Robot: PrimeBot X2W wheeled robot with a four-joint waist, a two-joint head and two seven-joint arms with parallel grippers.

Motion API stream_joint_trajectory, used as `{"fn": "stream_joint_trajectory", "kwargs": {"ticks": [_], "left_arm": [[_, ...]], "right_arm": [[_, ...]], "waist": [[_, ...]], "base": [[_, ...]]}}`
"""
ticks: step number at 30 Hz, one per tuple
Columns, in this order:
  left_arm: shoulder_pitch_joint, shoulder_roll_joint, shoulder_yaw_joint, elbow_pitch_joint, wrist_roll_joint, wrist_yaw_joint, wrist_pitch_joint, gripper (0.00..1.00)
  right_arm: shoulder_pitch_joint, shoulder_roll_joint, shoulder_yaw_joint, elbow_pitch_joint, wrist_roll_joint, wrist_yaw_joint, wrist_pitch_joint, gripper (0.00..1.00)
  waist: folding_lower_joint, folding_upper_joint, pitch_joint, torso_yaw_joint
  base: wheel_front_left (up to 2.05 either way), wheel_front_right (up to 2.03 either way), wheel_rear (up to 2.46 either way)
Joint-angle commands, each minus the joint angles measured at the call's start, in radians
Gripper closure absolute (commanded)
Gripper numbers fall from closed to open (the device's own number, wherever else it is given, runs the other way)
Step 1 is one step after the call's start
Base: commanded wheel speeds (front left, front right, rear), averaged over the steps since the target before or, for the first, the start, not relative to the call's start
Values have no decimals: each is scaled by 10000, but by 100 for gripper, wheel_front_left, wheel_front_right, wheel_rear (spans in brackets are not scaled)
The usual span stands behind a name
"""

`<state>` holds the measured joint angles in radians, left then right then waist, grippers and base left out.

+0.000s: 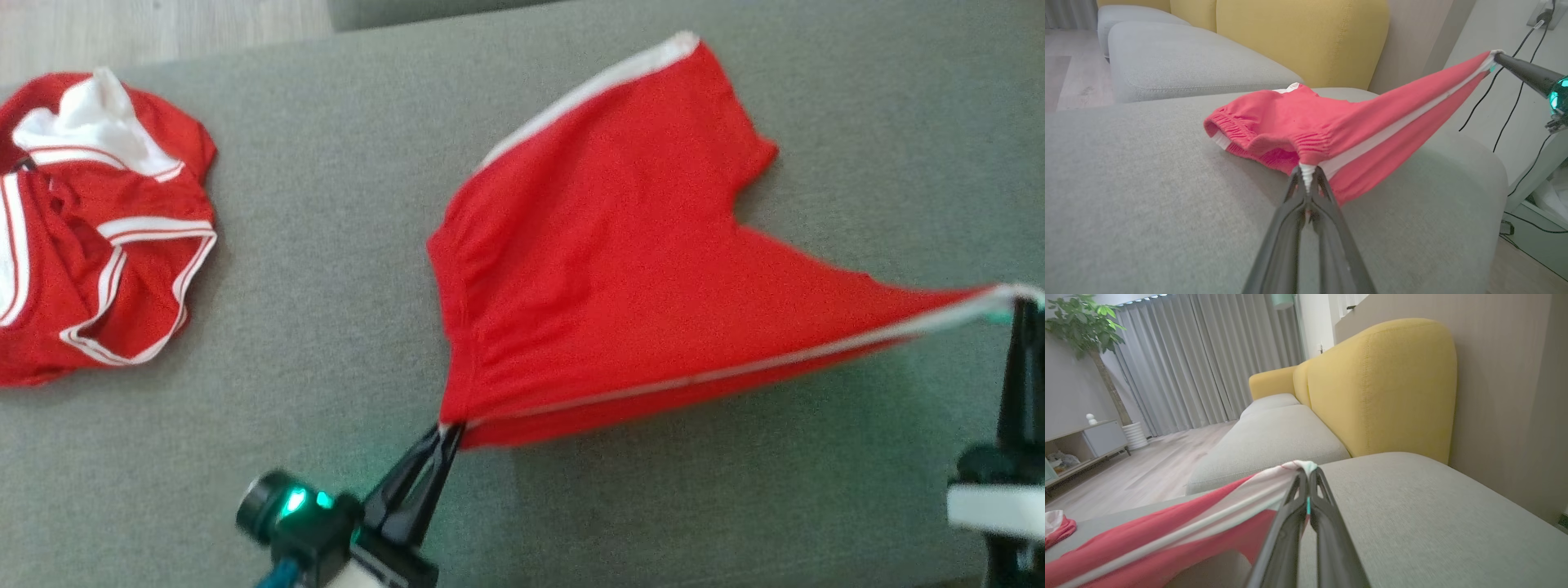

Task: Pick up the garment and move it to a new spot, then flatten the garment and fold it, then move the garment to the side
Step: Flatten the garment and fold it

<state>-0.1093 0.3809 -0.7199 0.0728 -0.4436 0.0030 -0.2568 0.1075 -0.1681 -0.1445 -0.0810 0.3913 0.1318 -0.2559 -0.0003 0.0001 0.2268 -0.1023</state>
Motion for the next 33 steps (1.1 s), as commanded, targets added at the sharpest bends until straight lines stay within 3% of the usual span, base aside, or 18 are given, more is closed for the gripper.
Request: {"fn": "stream_joint_trajectory", "kwargs": {"ticks": [1,6,11,21,33], "left_arm": [[41,479,655,-223,69,295,-48,100],[896,303,832,-701,131,397,-48,100],[237,-63,710,-543,417,16,-49,100],[-2591,-1054,827,796,109,-604,654,100],[-4645,-2099,1039,2862,-266,-452,1462,100]], "right_arm": [[82,-262,-236,-441,-33,-11,-59,100],[824,-120,-339,-930,-215,-11,-59,100],[291,-154,-255,-418,-338,-11,24,100],[-3284,-1272,774,1996,-360,-11,418,100],[-7099,-2515,2993,5429,-137,-11,757,100]], "waist": [[3,-1,-168,-46],[3,-1,-438,-84],[3,-1,-522,117],[3,-1,330,606],[3,-1,1521,1540]], "base": [[0,0,0],[0,0,0],[0,0,0],[0,0,0],[0,0,0]]}}
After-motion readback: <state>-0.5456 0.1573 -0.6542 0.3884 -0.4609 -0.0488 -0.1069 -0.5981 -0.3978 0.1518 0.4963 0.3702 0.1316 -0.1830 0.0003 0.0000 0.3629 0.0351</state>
